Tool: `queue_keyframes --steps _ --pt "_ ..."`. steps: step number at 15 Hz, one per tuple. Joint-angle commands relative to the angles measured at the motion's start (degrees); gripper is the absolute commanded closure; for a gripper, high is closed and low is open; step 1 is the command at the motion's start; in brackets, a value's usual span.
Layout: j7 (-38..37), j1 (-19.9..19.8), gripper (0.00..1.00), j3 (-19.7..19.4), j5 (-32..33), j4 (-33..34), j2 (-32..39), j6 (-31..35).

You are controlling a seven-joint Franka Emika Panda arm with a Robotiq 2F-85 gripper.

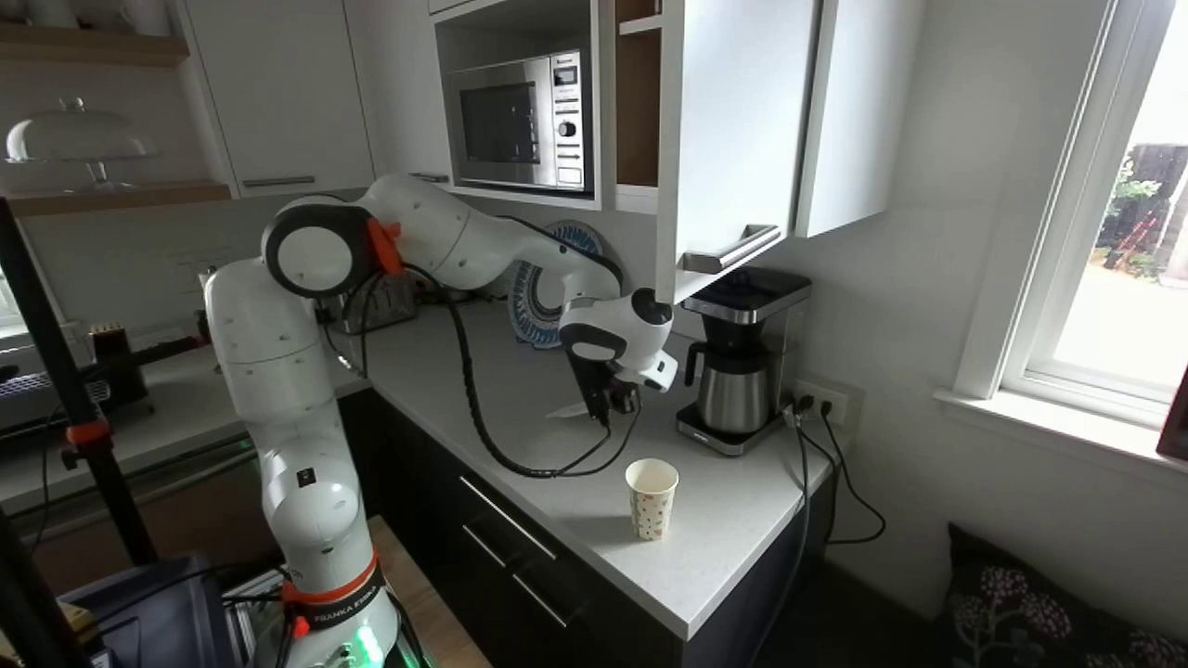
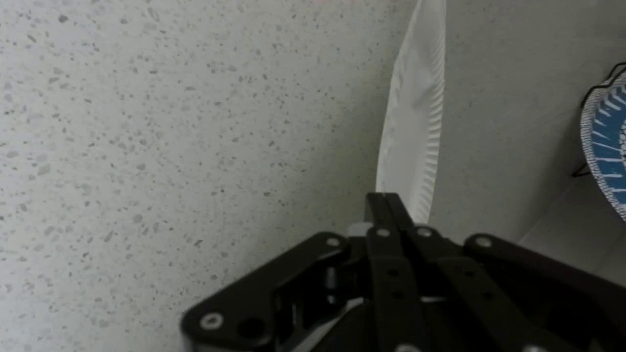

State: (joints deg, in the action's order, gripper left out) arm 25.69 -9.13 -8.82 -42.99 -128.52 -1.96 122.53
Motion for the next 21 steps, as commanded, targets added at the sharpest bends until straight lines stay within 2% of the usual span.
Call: queue_keyframes --steps 1,5,12,21 --pt "1.56 0.12 1.00 -0.49 0.85 -5.03 -8.03 0.82" --pt "0.63 0.36 1.00 -0.89 4.45 -6.74 -13.72 -0.57" --pt "-1.06 0.93 1.00 -0.98 17.29 -9.73 -24.93 -0.43" --pt "-2.15 2.24 1.00 -0.45 31.76 -9.40 -37.36 -3.27"
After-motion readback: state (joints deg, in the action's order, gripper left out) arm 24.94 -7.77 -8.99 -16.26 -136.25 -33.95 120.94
